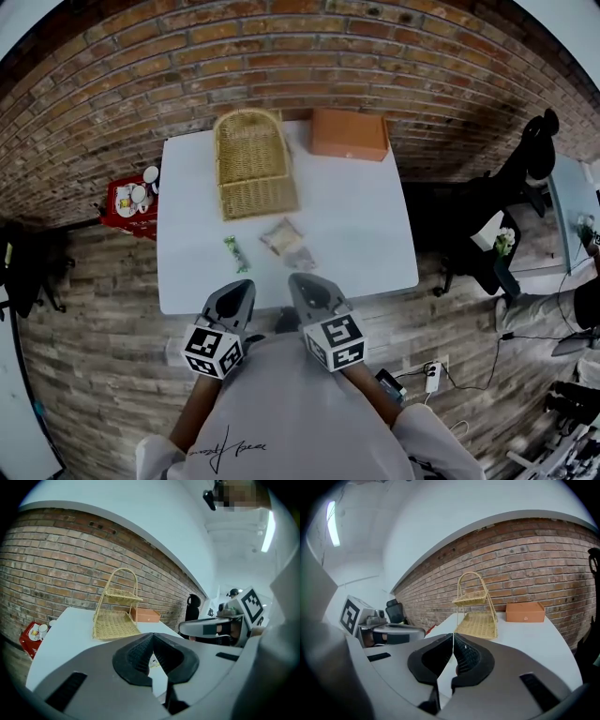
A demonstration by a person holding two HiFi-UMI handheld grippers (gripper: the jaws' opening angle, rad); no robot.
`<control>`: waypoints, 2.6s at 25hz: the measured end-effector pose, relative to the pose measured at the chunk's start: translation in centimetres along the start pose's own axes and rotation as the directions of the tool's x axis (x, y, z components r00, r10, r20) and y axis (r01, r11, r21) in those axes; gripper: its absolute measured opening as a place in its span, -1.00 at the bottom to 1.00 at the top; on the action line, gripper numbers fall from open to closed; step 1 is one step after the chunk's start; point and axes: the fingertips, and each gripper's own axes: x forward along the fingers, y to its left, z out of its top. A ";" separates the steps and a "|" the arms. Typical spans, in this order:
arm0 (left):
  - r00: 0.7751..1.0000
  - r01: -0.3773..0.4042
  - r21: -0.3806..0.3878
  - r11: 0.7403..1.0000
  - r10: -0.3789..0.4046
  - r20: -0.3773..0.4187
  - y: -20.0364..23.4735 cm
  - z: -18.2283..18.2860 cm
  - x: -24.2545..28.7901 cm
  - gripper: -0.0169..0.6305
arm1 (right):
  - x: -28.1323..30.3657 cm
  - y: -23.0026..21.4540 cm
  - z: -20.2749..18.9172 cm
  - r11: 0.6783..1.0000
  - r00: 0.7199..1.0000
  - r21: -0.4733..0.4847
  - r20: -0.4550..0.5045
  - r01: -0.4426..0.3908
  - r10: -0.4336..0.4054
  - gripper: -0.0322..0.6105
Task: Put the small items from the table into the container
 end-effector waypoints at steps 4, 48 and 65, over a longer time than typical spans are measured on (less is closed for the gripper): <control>0.999 -0.035 -0.039 0.999 0.035 0.014 0.3 0.0 1.2 -0.92 | 0.4 -1.1 0.2 1.000 1.000 -0.009 -0.003 -0.024 0.024 -0.83; 0.977 -0.150 -0.152 0.977 0.123 -0.177 3.2 -4.6 4.5 -0.92 | 4.7 -6.4 -9.8 0.979 0.911 -0.162 -0.410 -0.128 0.051 -0.45; 0.972 -0.144 -0.183 0.972 0.104 -0.210 4.9 -4.8 5.1 -0.92 | 6.8 -6.8 -12.3 0.965 0.851 -0.227 -0.526 -0.131 -0.008 -0.38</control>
